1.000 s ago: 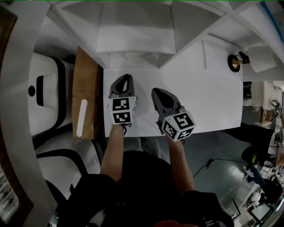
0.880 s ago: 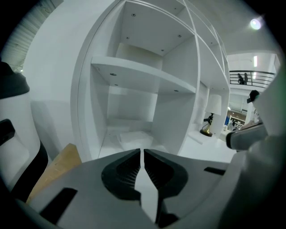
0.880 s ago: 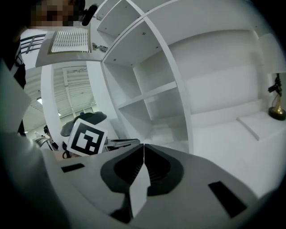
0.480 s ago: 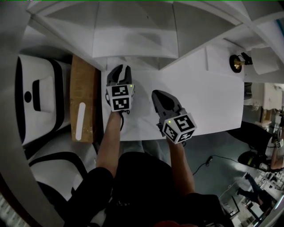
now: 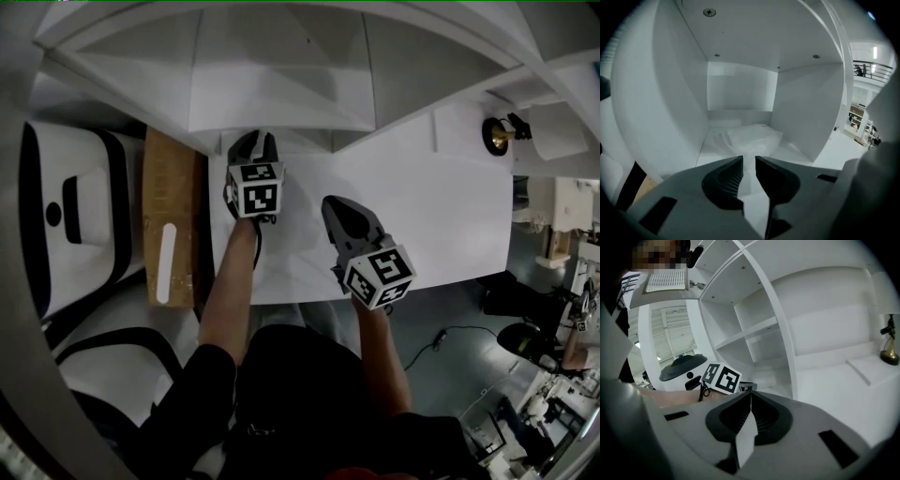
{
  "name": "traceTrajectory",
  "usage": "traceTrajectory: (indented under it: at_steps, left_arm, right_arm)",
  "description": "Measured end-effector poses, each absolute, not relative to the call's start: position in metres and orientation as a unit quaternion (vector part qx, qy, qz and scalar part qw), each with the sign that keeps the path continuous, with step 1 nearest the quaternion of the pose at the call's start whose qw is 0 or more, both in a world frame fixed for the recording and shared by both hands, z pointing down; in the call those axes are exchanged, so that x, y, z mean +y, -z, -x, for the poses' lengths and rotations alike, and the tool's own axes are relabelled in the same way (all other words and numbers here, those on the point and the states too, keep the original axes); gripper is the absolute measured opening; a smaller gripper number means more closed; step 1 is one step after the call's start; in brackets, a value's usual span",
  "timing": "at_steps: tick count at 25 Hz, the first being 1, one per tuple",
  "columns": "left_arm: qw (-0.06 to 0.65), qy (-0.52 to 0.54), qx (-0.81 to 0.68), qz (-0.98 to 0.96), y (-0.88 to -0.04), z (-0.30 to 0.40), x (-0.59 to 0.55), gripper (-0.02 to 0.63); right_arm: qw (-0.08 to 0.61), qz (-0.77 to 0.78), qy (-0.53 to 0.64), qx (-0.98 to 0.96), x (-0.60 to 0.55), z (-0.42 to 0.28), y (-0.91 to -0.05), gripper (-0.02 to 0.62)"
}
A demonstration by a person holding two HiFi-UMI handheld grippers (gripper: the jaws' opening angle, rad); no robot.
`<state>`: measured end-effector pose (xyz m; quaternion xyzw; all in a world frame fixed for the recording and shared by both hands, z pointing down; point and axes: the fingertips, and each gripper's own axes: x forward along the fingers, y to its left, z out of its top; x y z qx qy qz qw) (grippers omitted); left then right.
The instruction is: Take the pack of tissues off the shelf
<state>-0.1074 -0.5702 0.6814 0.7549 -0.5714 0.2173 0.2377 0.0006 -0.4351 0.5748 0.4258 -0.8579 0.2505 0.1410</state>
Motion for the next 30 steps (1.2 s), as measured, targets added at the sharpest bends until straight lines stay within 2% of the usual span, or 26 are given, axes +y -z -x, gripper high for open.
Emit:
traceTrajectory:
  at_steps: [7,10,13,30]
  left_arm:
    - [0.238,-0.225,-0.575,-0.749,-0.689,0.106,-0.581,0.077]
    - [0.237,-0.221,-0.571,-0.754,-0.683,0.104,-0.582,0.031]
    - [0.237,-0.214,-0.568,-0.758,-0.678,0.1,-0.579,0.018]
    - [0.216,-0.166,-0.586,-0.764,-0.608,0.093,-0.51,0.014]
  right_arm:
    - [0.143,-0.439,-0.246,-0.852,-0.436,-0.013,-0.571,0.02]
    - [0.144,-0.442,-0.245,-0.851,-0.436,-0.016,-0.569,0.02]
    - [0.144,-0.443,-0.242,-0.851,-0.436,-0.017,-0.566,0.02]
    - [0.112,-0.421,-0.217,-0.874,-0.414,-0.011,-0.529,0.02]
